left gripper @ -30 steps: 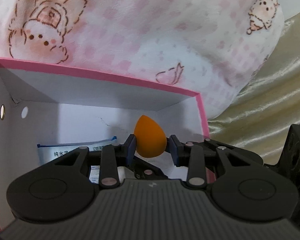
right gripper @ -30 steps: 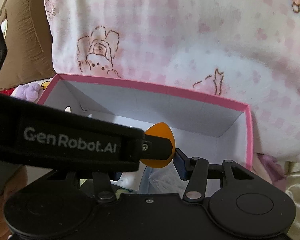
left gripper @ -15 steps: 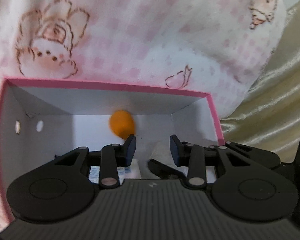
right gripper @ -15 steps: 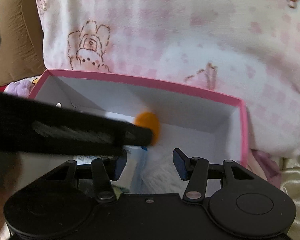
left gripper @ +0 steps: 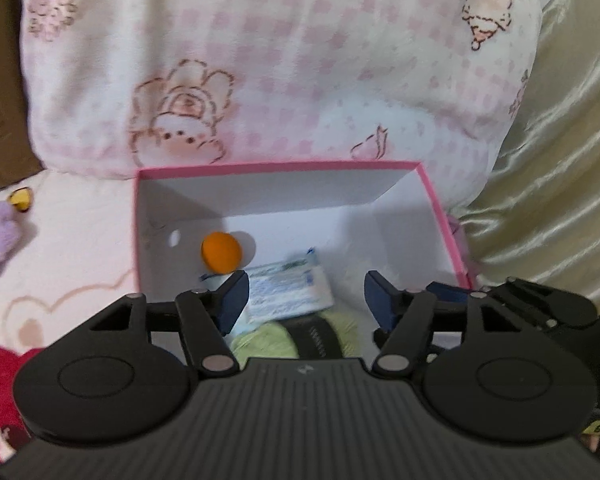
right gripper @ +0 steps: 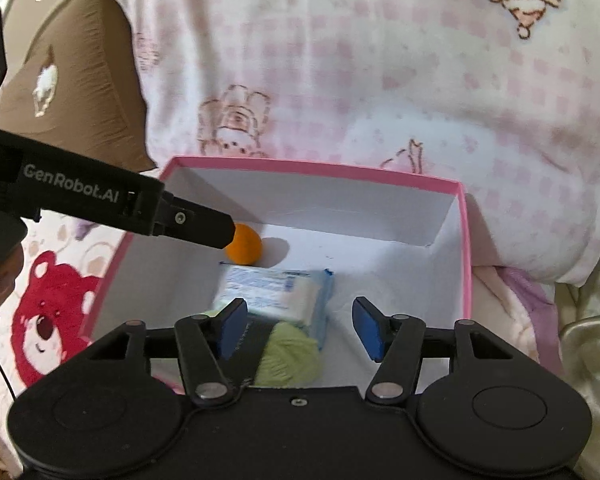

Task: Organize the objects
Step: 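Withdraw the open left tool up out of the box, then move the open left tool toward the purple plush toy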

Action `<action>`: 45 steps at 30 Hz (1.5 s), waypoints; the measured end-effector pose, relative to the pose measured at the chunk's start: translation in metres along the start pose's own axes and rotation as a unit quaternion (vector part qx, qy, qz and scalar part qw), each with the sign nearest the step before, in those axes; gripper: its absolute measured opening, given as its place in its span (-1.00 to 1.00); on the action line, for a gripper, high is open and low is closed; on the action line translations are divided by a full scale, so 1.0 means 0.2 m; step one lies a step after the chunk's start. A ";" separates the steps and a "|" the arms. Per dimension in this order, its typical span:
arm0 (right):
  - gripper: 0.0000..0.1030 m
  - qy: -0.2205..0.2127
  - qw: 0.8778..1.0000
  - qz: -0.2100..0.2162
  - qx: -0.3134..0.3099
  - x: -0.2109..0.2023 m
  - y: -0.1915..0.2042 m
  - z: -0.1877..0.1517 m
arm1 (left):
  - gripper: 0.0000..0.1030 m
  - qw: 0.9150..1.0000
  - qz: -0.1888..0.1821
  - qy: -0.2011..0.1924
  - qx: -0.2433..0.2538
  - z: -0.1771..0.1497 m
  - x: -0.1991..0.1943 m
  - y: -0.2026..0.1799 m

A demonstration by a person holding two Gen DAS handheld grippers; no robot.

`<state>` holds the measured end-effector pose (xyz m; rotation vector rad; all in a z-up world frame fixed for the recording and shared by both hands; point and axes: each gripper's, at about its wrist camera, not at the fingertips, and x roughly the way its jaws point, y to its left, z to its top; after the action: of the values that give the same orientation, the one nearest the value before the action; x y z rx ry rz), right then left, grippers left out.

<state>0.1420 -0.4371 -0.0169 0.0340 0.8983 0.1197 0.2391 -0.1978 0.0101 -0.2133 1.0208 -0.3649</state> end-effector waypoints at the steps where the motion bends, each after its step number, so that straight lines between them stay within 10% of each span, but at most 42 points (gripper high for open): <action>1: 0.23 -0.001 1.000 0.000 -0.001 -0.02 0.02 -0.01 | 0.24 1.000 0.004 0.001 0.001 -0.01 -0.03 0.00; 27: 0.75 -0.020 0.999 -0.019 -0.042 -0.49 0.40 -0.12 | 0.70 0.997 0.055 -0.020 0.049 -0.30 -0.69 0.17; 45: 0.76 -0.006 0.996 0.016 -0.086 -0.65 0.77 -0.25 | 0.99 0.992 0.079 -0.065 0.072 -0.59 -1.05 0.31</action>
<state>0.0091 -0.3006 0.0654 -0.1120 0.8724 0.2265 0.0510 -0.0590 0.0962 -0.0243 0.8721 -0.2758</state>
